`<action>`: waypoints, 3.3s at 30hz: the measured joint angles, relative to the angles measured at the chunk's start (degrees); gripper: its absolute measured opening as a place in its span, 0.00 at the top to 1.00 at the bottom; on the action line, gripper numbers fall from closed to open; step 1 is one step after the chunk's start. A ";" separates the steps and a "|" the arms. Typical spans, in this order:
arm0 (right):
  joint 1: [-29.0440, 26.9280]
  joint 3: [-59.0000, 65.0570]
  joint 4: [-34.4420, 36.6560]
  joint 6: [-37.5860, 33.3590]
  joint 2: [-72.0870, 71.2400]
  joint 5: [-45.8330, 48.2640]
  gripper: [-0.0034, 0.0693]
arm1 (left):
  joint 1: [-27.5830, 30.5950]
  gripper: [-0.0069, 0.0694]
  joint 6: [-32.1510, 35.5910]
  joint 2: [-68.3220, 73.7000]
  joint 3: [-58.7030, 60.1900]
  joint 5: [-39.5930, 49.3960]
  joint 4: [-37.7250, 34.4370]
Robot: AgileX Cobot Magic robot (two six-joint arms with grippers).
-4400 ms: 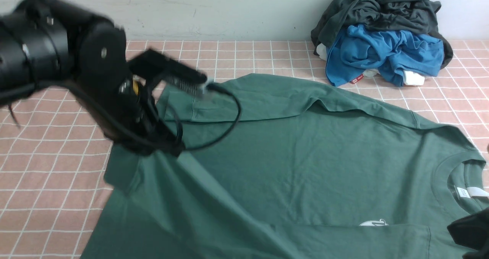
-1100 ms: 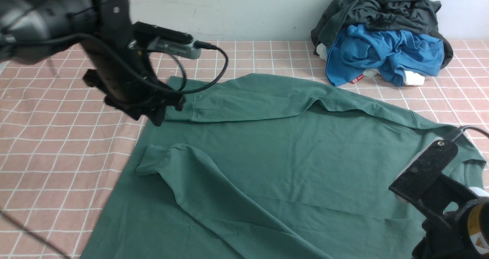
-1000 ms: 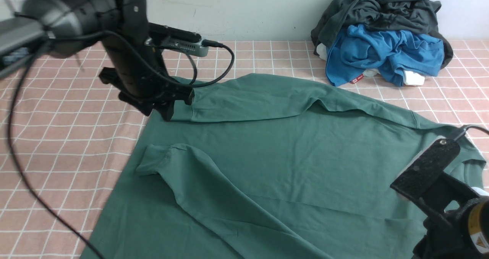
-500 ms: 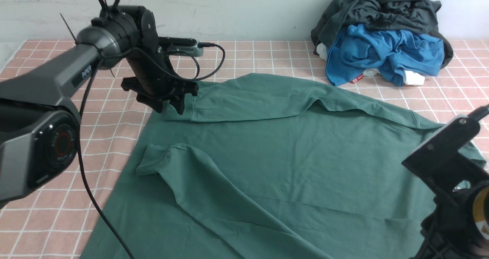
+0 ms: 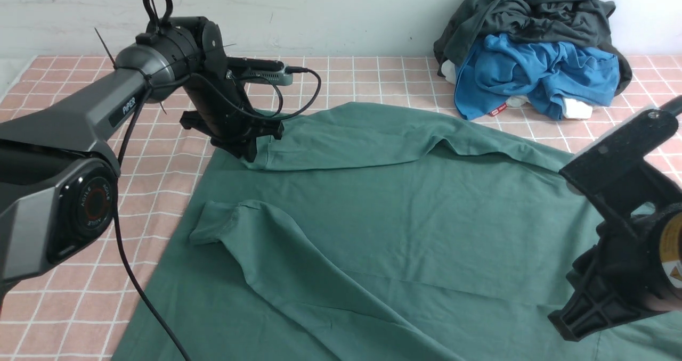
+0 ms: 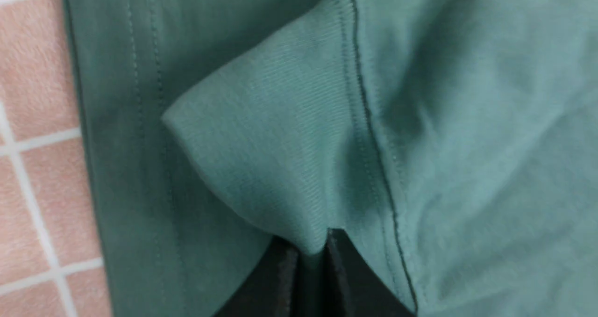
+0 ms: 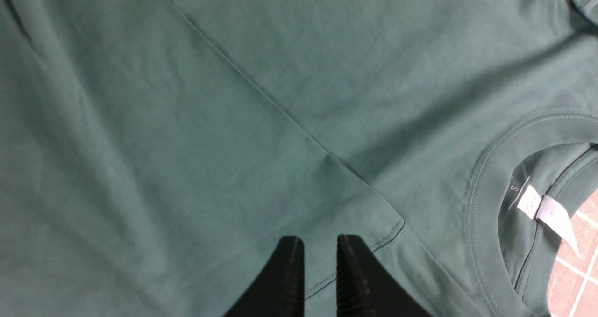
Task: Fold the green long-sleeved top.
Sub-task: Use the left arm to clamp the cuff farthest from it, then use the left arm to drag and drop the cuff onto the cuff closest to the left arm, then use both arms simultaneously to clamp the lower edge of the clothing fabric
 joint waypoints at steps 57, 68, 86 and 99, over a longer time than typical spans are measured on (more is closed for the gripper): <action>0.00 0.32 24.71 -21.24 -8.07 9.73 0.50 | -24.19 0.29 15.99 -55.20 84.31 -4.98 13.75; 0.00 3.58 23.67 -22.02 -12.83 10.13 0.50 | -24.26 0.29 15.92 -55.26 93.39 -19.56 25.77; 0.00 3.70 23.02 -22.02 -12.83 8.99 0.50 | -23.62 0.47 11.89 -54.40 92.70 -21.17 27.34; 0.00 3.98 20.95 -22.02 -12.78 6.85 0.50 | -21.36 0.88 7.86 -55.35 92.51 -22.01 27.07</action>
